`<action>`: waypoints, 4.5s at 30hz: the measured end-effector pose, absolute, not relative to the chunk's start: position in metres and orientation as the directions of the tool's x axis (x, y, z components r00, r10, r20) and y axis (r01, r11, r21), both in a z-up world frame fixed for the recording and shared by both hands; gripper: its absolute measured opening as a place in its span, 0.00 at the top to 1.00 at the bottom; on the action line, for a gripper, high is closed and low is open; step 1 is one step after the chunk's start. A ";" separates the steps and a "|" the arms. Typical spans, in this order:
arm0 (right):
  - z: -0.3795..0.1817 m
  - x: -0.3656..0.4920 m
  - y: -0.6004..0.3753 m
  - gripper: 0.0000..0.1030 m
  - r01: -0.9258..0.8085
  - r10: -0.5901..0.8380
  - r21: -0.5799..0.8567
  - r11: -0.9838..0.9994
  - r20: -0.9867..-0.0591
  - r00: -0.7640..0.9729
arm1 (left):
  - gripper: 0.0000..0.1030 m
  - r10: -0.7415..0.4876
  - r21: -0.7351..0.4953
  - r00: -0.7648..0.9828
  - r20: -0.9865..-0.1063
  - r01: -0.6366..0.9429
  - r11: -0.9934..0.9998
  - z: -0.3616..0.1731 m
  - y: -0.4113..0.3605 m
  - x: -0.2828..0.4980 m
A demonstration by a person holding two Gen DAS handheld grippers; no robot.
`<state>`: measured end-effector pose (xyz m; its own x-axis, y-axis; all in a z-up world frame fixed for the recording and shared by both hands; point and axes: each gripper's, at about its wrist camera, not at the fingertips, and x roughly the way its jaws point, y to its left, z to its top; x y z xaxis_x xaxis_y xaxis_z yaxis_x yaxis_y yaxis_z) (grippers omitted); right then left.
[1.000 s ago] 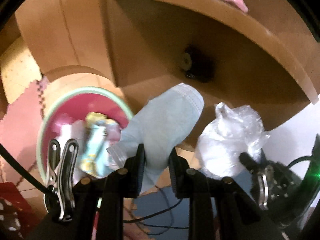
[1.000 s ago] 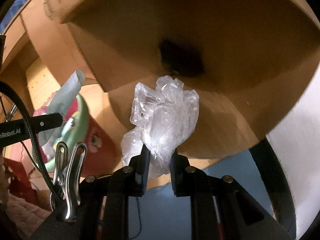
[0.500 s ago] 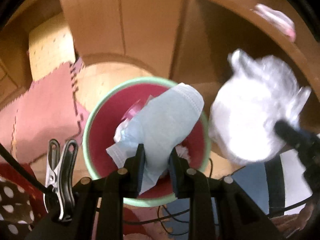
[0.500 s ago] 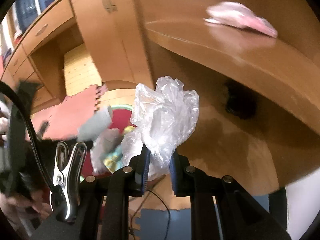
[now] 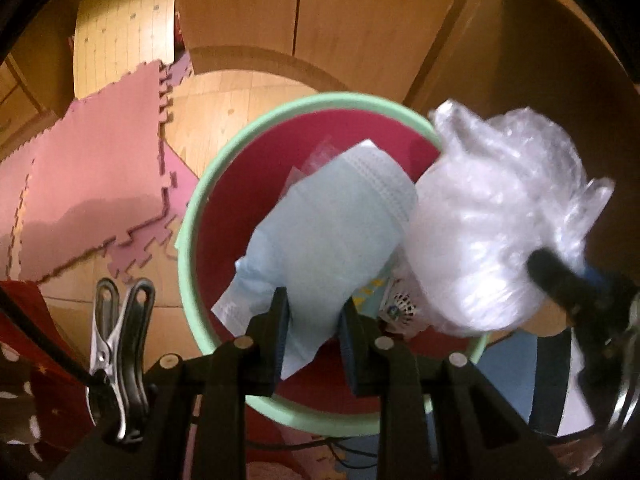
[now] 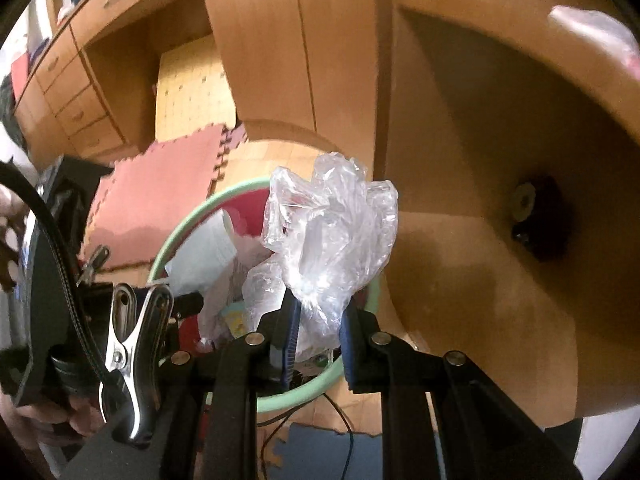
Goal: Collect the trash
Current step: 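Open both tools over the bin to drop the blue cloth and clear bag, then raise both open tools from the bin back toward the shelf, then grasp the pink-printed white plastic bag on the shelf with the right tool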
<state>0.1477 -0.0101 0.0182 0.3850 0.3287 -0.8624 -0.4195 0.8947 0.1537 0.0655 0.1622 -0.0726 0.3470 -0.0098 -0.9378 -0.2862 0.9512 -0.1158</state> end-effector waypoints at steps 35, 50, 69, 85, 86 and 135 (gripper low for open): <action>0.044 0.125 -0.015 0.54 -0.395 0.421 0.263 0.880 -0.818 0.393 | 0.30 -0.104 -0.236 0.410 -0.906 -0.286 0.929 -0.029 0.154 0.043; 0.109 0.091 -0.053 0.54 -0.373 0.480 0.322 0.870 -0.724 0.496 | 0.29 -0.125 -0.256 0.509 -0.852 -0.196 0.947 0.039 0.124 0.022; 0.171 0.068 -0.121 0.54 -0.304 0.470 0.359 0.882 -0.649 0.598 | 0.26 -0.163 -0.263 0.553 -0.817 -0.105 0.959 0.100 0.075 0.009; 0.184 0.106 -0.180 0.54 -0.188 0.417 0.397 0.898 -0.635 0.651 | 0.23 -0.225 -0.307 0.575 -0.786 -0.047 0.951 0.117 0.046 0.065; 0.182 0.110 -0.184 0.54 -0.181 0.411 0.397 0.900 -0.635 0.654 | 0.23 -0.231 -0.312 0.577 -0.783 -0.044 0.949 0.116 0.043 0.072; 0.144 0.274 -0.222 0.48 -0.111 0.222 0.192 0.975 -0.819 0.529 | 0.23 -0.350 -0.424 0.612 -0.709 0.027 0.905 0.121 0.019 0.192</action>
<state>0.2739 -0.2224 0.1445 0.5290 0.2218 -0.8191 -0.1112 0.9750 0.1922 0.1919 0.0194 0.1206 0.6116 -0.3500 -0.7095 0.0266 0.9054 -0.4238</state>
